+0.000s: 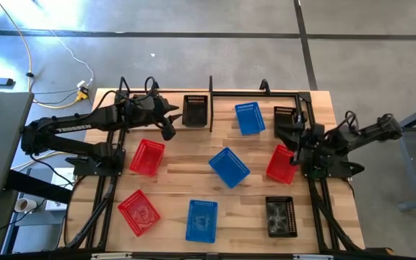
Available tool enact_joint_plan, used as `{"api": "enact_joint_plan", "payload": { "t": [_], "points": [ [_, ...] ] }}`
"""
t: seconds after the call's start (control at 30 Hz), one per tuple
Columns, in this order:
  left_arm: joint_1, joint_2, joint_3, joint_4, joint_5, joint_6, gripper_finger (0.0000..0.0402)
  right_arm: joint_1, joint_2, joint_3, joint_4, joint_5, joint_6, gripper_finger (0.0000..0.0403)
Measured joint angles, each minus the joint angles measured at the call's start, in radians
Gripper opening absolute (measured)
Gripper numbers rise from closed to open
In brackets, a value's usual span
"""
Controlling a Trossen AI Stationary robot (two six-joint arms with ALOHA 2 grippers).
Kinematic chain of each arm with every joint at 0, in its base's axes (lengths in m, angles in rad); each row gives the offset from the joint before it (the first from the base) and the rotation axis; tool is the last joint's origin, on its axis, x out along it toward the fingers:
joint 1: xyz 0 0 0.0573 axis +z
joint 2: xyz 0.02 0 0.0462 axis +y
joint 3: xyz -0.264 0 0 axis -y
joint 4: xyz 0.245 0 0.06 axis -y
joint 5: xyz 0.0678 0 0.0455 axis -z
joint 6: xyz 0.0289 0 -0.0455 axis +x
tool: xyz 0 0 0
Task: Stack baskets on shelf by color
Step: Put the center blue bin on the shelf
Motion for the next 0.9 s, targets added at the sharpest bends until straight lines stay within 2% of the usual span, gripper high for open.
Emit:
{"api": "enact_joint_plan", "payload": {
  "t": [0.4, 0.57, 0.77, 0.9],
  "points": [
    [0.000, 0.000, 0.000, 0.000, 0.000, -0.009, 0.0131, -0.036, 0.092, 0.160, -0.003, 0.000, 0.116, 0.0091],
    [0.000, 0.000, 0.000, 0.000, 0.000, -0.008, 0.0131, -0.052, 0.116, 0.193, -0.004, -0.011, 0.207, 0.0091],
    [0.000, 0.000, 0.000, 0.000, 0.000, -0.010, 0.0131, -0.077, 0.152, 0.216, -0.003, -0.010, 0.215, 0.0091],
    [0.000, 0.000, 0.000, 0.000, 0.000, -0.011, 0.0131, -0.102, 0.192, 0.235, -0.005, -0.011, 0.292, 0.0091]
  ]
}}
